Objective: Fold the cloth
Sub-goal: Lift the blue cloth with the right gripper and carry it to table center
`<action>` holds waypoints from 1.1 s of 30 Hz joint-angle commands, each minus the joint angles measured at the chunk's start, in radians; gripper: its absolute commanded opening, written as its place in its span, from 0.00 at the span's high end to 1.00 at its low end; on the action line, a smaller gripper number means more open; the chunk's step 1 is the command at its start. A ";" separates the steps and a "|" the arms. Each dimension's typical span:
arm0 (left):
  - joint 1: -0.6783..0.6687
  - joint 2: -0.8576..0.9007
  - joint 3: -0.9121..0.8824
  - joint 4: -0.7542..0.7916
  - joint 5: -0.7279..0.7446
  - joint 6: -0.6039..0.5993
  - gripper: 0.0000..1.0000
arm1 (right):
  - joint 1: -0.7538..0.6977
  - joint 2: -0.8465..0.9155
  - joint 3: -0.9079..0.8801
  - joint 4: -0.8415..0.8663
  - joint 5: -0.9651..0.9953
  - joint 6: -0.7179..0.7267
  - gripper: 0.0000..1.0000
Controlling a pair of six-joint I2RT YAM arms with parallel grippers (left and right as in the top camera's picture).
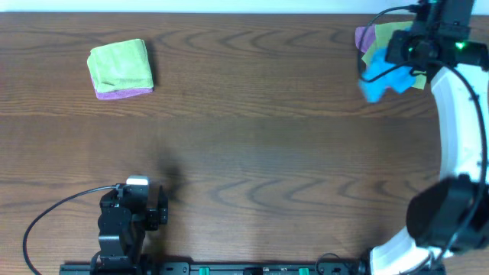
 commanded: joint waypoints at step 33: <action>-0.003 -0.006 -0.006 -0.005 -0.024 0.010 0.05 | 0.931 -0.189 0.009 -0.302 -0.119 0.156 0.99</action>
